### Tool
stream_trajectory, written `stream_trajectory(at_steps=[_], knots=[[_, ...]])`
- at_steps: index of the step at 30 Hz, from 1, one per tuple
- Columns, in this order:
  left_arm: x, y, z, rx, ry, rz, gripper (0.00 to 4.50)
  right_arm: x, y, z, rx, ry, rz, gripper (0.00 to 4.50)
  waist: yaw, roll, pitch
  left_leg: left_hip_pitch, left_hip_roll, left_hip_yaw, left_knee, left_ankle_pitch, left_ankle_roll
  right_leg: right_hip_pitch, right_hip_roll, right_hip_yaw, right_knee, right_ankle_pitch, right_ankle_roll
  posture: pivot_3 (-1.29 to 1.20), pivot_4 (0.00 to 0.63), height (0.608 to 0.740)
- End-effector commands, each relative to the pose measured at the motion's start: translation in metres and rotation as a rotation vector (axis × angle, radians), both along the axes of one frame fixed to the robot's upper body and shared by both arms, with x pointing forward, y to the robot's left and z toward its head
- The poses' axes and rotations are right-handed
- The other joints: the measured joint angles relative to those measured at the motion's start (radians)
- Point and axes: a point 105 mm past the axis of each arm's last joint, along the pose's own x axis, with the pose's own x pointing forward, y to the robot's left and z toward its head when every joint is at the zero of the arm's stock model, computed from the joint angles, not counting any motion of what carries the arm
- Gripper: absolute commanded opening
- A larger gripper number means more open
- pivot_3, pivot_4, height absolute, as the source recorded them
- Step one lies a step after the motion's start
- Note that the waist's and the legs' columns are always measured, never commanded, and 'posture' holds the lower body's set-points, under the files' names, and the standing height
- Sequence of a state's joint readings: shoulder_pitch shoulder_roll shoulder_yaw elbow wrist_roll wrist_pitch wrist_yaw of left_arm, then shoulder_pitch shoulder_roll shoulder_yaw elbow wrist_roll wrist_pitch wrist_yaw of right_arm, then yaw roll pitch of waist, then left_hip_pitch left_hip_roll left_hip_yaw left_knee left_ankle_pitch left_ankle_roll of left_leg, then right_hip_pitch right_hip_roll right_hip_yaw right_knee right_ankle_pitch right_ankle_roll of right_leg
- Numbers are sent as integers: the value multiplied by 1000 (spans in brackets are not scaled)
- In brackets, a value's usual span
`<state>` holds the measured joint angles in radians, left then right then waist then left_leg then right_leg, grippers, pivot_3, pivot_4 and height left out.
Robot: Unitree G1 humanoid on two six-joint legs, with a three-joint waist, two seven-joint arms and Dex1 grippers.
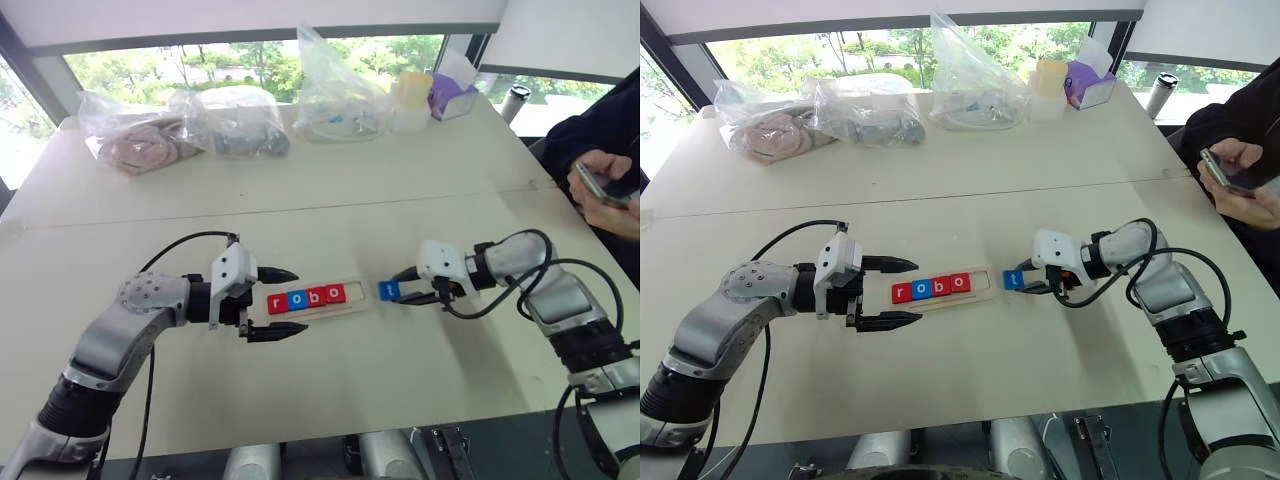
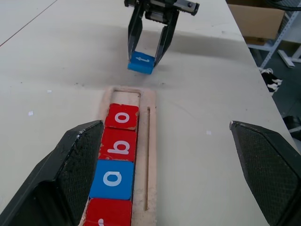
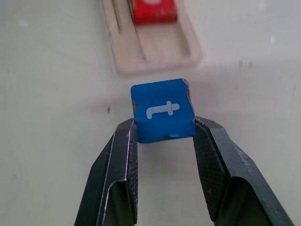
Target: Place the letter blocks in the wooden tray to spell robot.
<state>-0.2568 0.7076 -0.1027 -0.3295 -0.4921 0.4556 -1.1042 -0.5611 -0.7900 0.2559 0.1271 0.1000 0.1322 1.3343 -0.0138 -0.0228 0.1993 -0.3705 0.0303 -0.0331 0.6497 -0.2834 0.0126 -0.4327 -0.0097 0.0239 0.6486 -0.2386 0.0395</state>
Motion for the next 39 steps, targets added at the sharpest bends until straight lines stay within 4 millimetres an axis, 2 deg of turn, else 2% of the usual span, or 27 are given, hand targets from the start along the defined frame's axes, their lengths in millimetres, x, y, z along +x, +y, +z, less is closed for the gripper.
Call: stream_trajectory(at_steps=[1,4,14,39], knots=[[-4,-1,10,-5,-31,-22,4500,-2,21,12,14,-14,58,1107,0,0,0,0,0,0,0,0,0,0,0,0,0,0,0,0,150,740],[-5,-1,10,-6,-29,-27,4500,2,32,10,8,-5,65,1107,0,0,0,0,0,0,0,0,0,0,0,0,0,0,0,0,150,740],[-8,0,10,-10,-28,-10,4500,13,39,-3,-72,-28,72,1107,0,0,0,0,0,0,0,0,0,0,0,0,0,0,0,0,150,740],[-8,-1,9,-20,-28,19,4500,10,54,-4,-75,-1,121,1107,0,0,0,0,0,0,0,0,0,0,0,0,0,0,0,0,150,740]])
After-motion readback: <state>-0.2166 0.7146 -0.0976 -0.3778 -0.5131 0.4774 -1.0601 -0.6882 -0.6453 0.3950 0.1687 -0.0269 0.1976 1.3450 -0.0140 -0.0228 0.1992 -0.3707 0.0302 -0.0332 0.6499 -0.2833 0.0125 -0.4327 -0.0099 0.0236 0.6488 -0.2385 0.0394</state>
